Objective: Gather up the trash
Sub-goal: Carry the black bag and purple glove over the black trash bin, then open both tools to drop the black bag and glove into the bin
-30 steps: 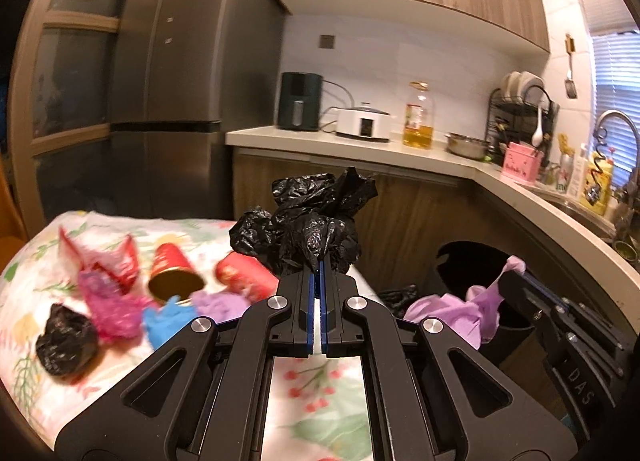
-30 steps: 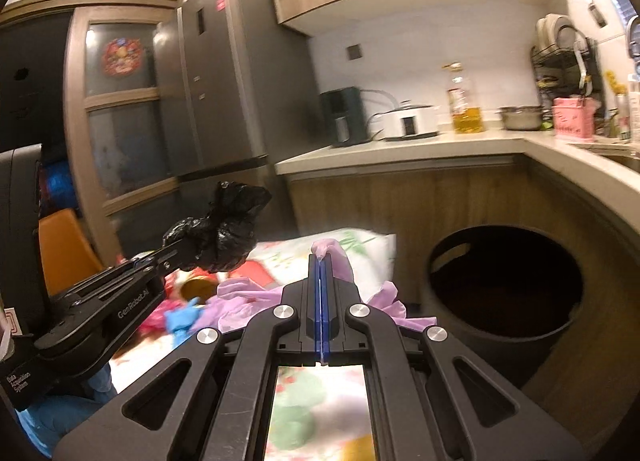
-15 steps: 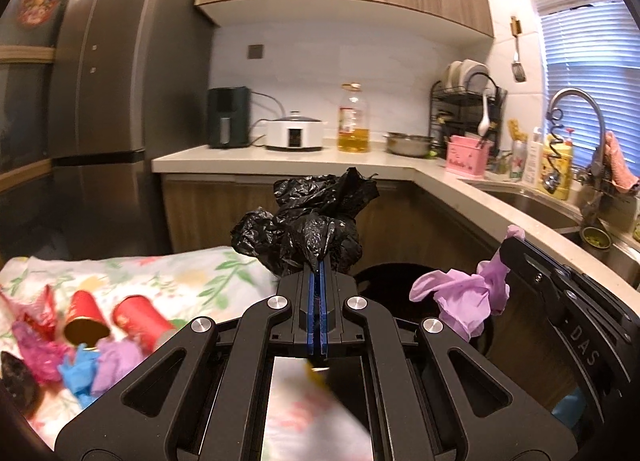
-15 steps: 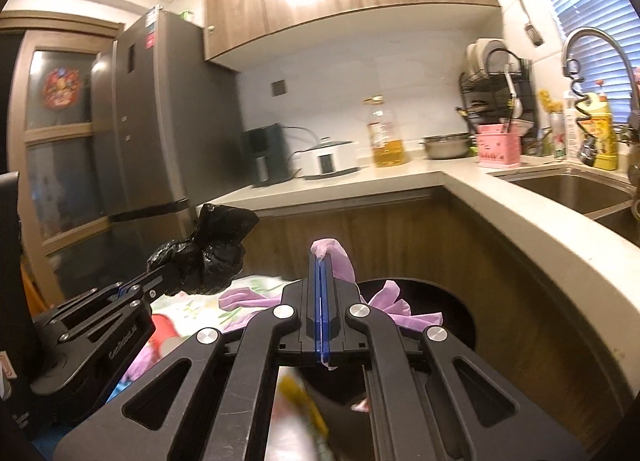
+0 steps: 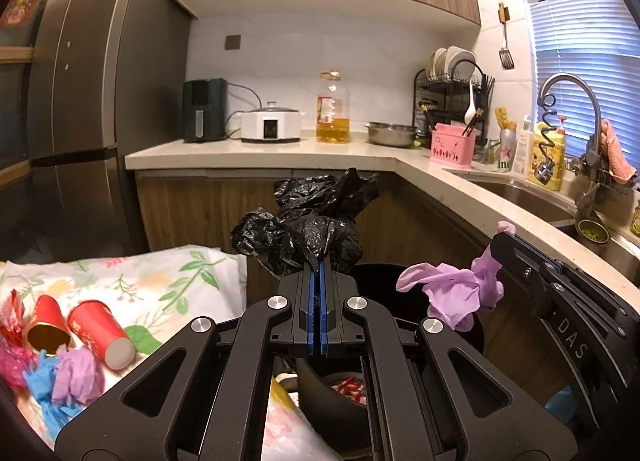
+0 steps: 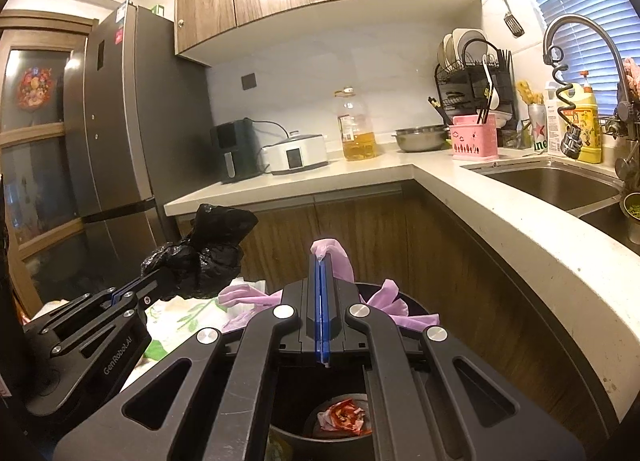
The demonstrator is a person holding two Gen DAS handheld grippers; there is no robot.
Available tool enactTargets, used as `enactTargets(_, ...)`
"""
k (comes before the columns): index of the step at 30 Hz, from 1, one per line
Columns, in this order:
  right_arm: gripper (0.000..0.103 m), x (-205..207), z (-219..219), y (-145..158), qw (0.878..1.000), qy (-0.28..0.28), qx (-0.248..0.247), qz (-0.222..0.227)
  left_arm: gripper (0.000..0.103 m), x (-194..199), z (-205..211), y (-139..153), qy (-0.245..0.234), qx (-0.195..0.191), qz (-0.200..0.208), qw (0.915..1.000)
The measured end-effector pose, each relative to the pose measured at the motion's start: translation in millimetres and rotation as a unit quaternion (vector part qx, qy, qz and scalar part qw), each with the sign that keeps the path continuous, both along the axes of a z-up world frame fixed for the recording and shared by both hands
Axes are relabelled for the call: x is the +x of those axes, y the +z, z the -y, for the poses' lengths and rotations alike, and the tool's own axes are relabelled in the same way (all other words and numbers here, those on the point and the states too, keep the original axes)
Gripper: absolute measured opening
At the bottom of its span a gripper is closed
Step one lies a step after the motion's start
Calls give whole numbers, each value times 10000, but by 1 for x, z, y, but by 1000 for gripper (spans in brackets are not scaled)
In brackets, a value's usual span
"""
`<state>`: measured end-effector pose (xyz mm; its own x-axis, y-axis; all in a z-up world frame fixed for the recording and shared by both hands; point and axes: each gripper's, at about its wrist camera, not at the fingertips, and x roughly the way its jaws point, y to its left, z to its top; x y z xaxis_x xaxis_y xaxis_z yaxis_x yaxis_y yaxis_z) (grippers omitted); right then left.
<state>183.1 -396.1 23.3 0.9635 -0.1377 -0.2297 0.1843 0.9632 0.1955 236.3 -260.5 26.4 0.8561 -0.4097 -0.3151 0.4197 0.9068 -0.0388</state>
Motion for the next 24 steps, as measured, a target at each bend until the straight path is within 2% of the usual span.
enactTargets(22,2,25,20,-13,9993,-83,139,-337,2,23,33,-26,-364,238,-282,9987)
enactTargets(24,7,27,23,-15,9991,-97,175,-370,4,25,34,-29,-416,273,-340,9982)
